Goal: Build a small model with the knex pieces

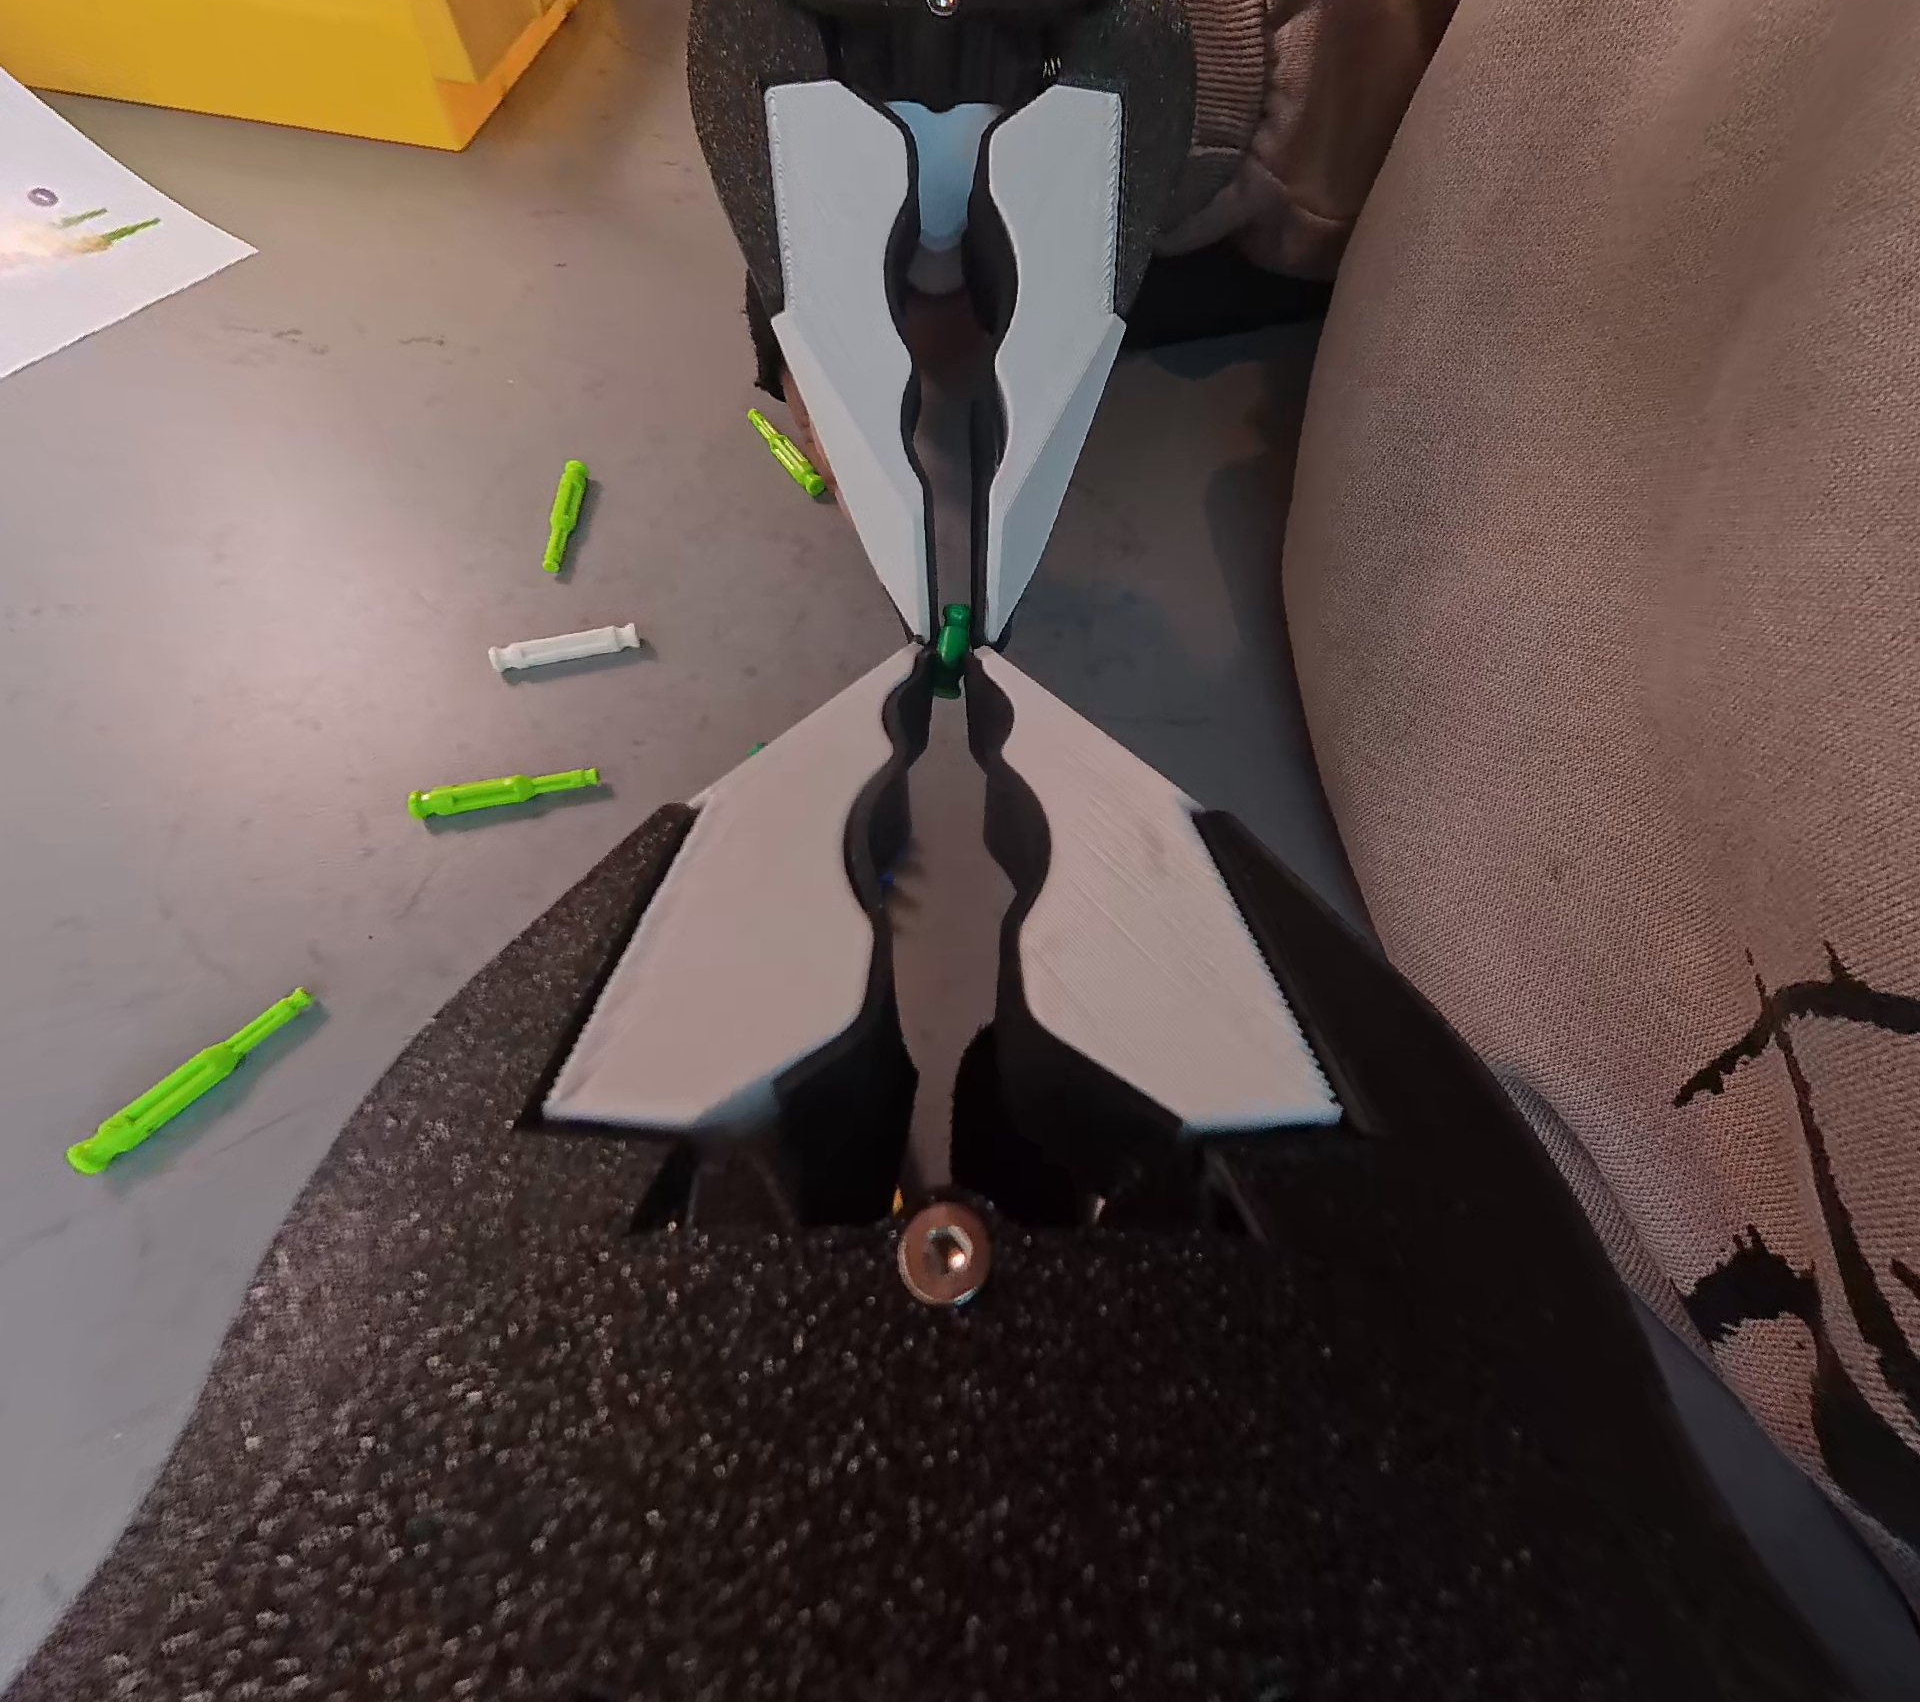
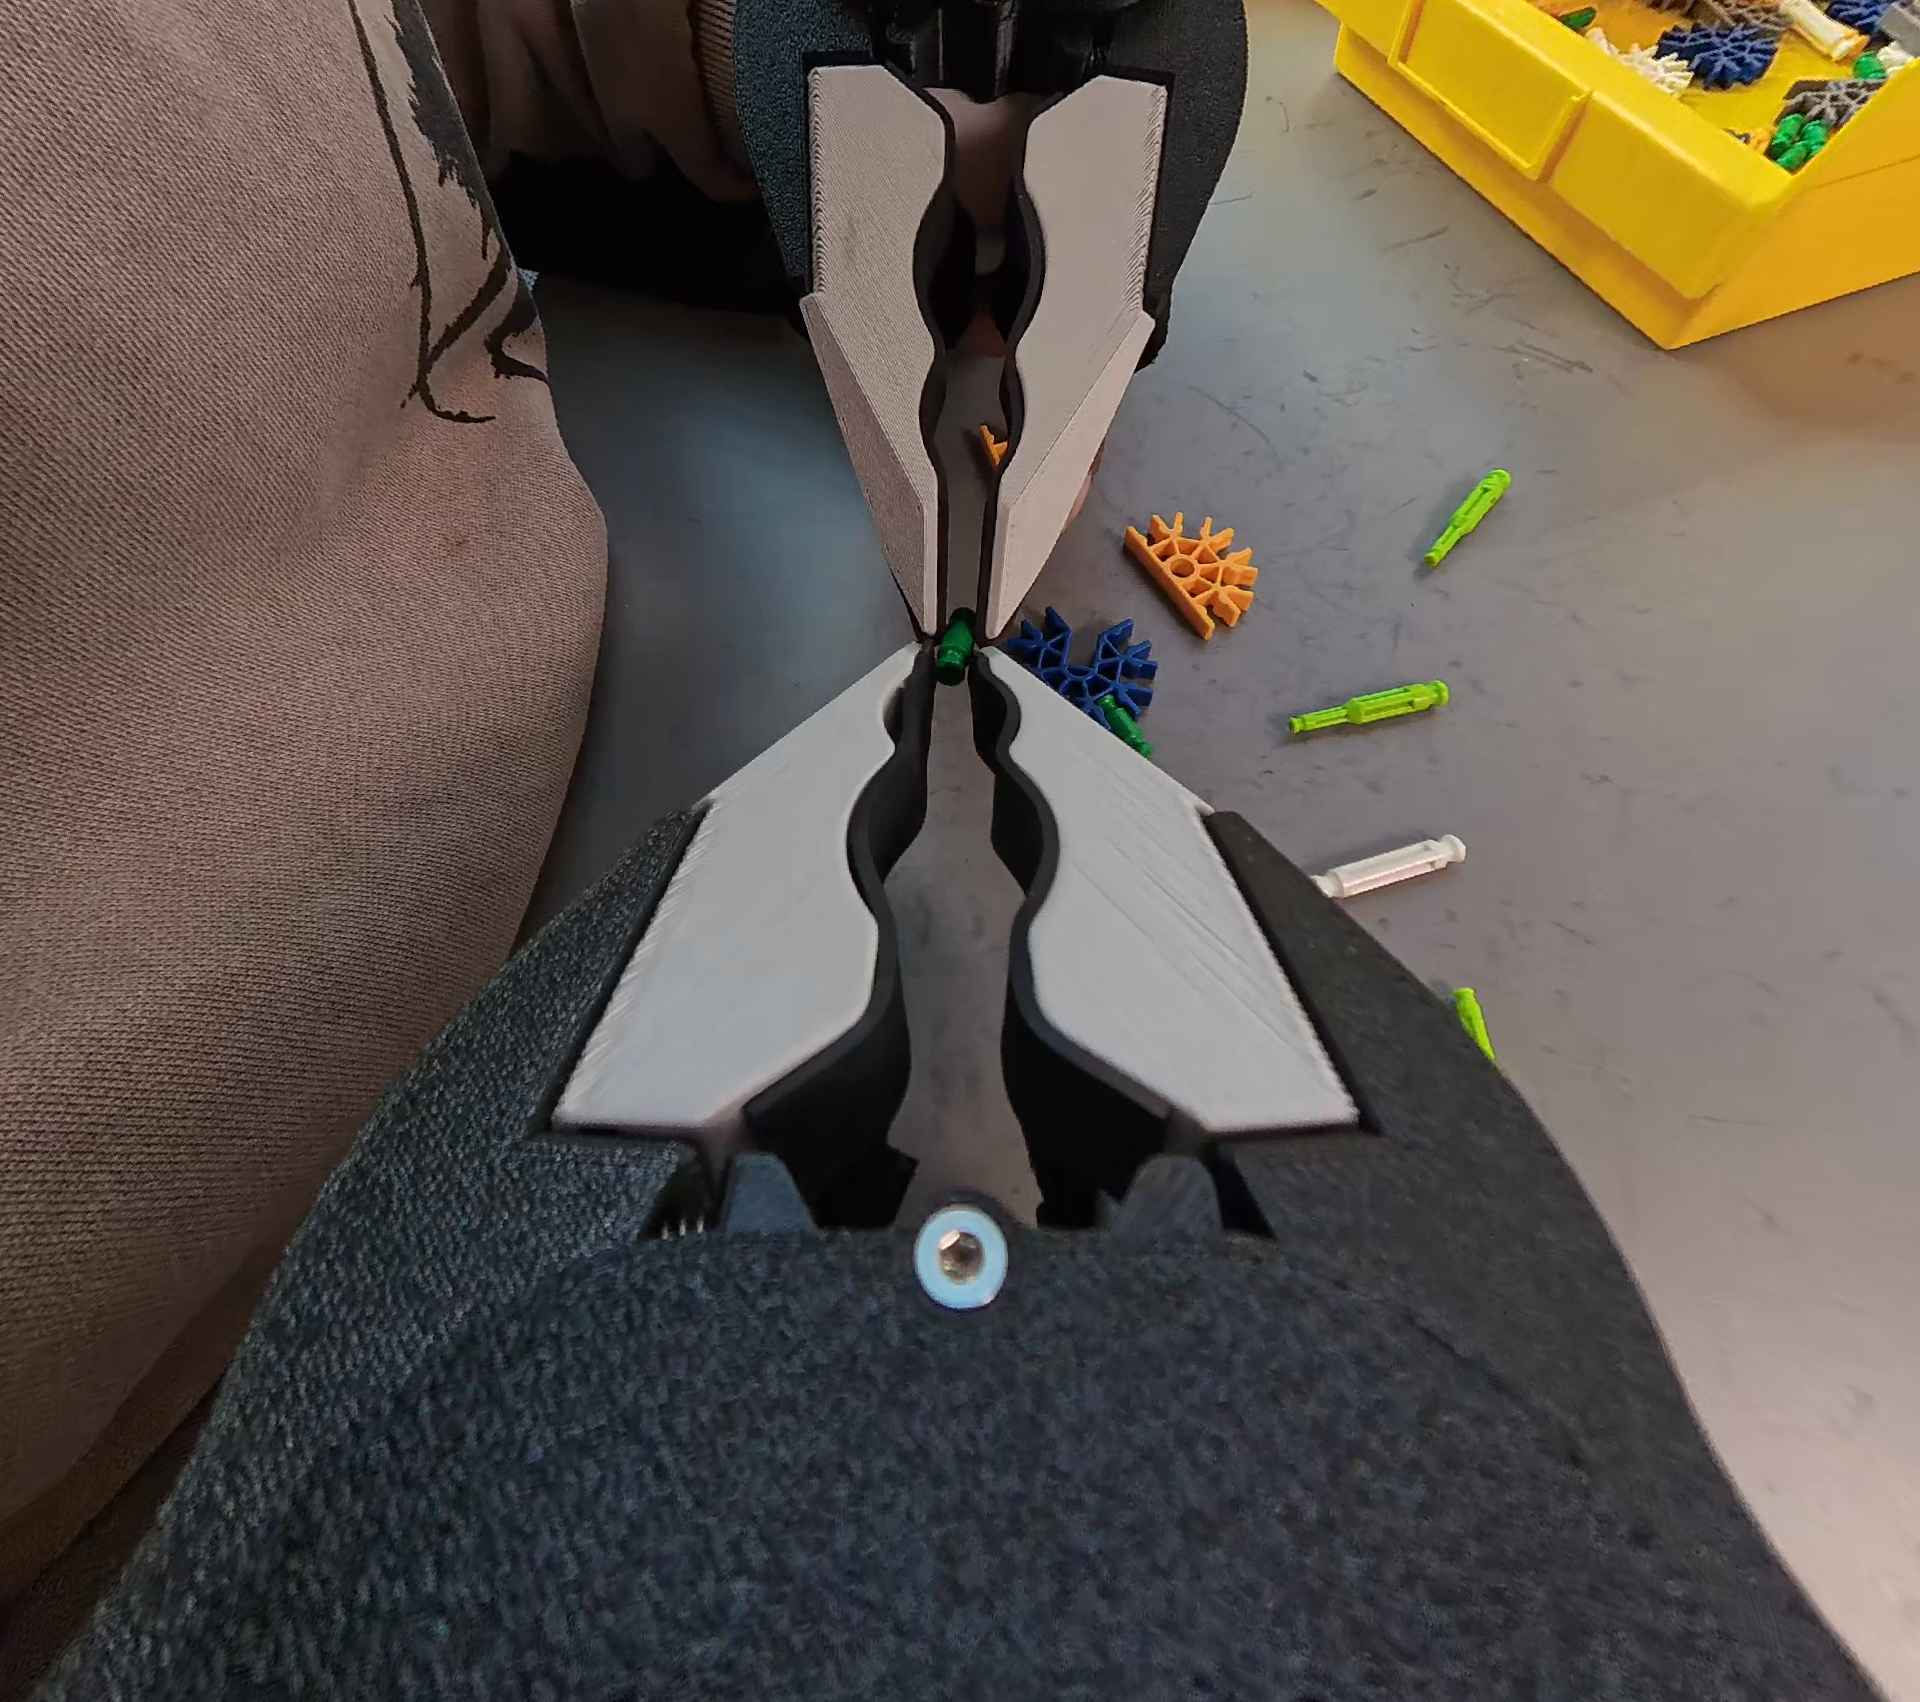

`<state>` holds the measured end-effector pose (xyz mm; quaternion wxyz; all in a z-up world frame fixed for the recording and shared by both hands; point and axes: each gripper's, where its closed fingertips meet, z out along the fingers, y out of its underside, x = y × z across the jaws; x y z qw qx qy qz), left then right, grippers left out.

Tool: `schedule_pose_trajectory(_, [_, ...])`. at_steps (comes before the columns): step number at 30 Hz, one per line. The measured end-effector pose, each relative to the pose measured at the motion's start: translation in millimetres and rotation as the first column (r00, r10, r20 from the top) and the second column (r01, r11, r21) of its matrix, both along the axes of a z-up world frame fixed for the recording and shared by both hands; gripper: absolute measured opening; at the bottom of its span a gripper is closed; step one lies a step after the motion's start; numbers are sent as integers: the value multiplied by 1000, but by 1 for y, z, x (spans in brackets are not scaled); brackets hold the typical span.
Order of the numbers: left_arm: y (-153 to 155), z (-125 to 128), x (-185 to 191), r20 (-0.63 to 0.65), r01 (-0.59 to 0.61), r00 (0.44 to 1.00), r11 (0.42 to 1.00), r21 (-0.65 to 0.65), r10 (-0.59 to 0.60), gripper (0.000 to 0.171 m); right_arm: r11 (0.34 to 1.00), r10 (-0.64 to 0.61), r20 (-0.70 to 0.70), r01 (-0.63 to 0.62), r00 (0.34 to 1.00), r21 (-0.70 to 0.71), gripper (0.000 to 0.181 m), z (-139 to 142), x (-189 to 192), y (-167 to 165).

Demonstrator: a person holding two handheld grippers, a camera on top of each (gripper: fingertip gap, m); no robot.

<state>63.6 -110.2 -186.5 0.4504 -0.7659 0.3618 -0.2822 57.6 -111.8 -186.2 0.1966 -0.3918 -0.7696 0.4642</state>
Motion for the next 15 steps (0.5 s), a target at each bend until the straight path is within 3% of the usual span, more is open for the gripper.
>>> schedule_pose_trajectory(15, [2,1,-5,4,-27,1000,1000,4,27,14,999,-26,-20,26,999,-23,4,5,0,7])
